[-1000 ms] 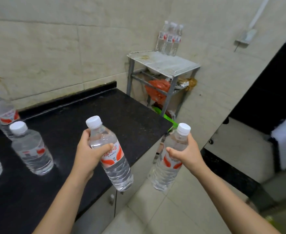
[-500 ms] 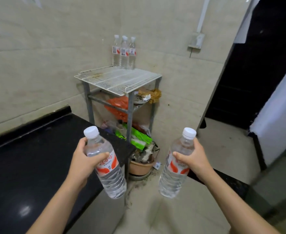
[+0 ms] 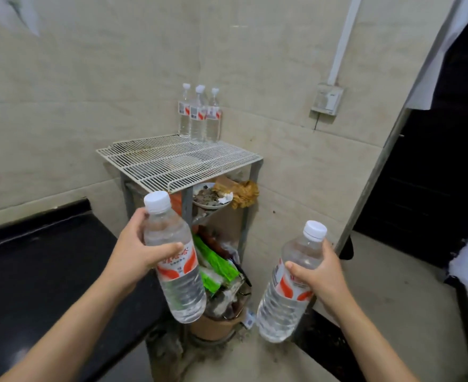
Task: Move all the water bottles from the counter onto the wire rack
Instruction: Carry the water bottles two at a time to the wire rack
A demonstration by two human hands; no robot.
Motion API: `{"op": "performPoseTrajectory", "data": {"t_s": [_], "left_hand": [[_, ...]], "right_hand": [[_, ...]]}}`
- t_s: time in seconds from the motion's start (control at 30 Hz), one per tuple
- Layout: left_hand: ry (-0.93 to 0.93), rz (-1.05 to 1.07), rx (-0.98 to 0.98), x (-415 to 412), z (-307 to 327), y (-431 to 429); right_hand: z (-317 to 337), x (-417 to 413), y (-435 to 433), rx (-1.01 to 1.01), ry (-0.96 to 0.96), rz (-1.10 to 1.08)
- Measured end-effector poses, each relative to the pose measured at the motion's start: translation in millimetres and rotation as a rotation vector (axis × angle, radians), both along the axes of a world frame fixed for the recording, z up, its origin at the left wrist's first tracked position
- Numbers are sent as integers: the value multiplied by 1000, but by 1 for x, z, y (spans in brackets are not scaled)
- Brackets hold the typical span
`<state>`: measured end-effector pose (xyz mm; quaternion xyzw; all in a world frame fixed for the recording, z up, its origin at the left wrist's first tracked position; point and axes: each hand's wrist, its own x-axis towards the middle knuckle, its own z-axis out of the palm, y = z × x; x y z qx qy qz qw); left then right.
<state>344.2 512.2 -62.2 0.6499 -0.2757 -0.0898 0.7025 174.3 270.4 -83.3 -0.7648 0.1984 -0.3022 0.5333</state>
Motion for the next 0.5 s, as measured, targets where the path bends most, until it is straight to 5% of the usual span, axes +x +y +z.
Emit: {"op": "performPoseTrajectory", "data": {"t_s": [0.5], "left_hand": [[-198, 159, -283, 193, 83, -125]], "right_hand": [[113, 229, -143, -234, -132, 168]]}}
